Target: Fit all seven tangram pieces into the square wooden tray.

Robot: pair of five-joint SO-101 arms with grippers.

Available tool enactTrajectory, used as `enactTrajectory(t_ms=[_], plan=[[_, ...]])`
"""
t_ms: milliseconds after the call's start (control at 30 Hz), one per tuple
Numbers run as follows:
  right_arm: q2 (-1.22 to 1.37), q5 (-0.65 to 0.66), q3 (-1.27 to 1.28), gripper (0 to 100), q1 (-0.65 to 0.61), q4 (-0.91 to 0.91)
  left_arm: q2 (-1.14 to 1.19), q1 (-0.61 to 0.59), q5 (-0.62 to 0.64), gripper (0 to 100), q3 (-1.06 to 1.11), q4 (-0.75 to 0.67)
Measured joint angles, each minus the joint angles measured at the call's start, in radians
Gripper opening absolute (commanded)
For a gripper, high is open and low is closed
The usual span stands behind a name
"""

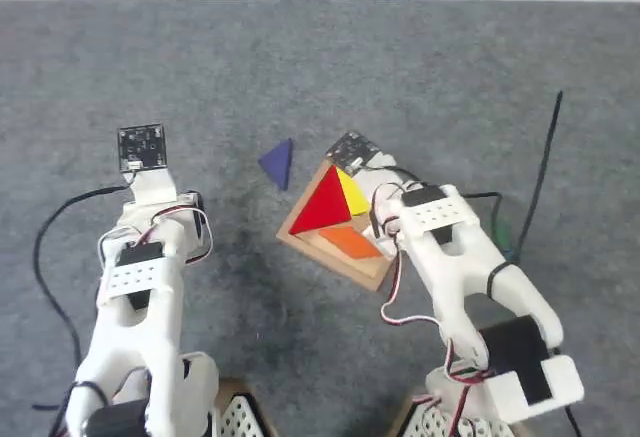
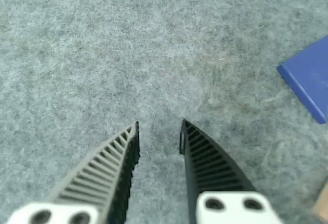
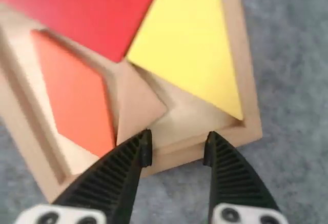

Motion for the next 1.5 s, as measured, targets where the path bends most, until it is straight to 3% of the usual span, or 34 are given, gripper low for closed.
enactTrajectory(t_ms=[433, 633, 867, 1167, 1500], plan=[[0.009, -0.031, -0.003, 15.6, -0.175, 0.020, 0.000, 0.000, 0.000, 12, 0.000, 0.000], [0.009, -0.035, -0.038, 15.4, -0.138, 0.094, 0.000, 0.000, 0.000, 12, 0.000, 0.000], [-0.064, -0.106, -0.057, 8.4, -0.038, 0.118, 0.000, 0.000, 0.000, 12, 0.000, 0.000], [-0.141, -0.316, -0.058, 4.6, -0.118, 0.043, 0.000, 0.000, 0.000, 12, 0.000, 0.000], [0.075, -0.347, -0.141, 3.1, -0.133, 0.035, 0.000, 0.000, 0.000, 12, 0.000, 0.000]])
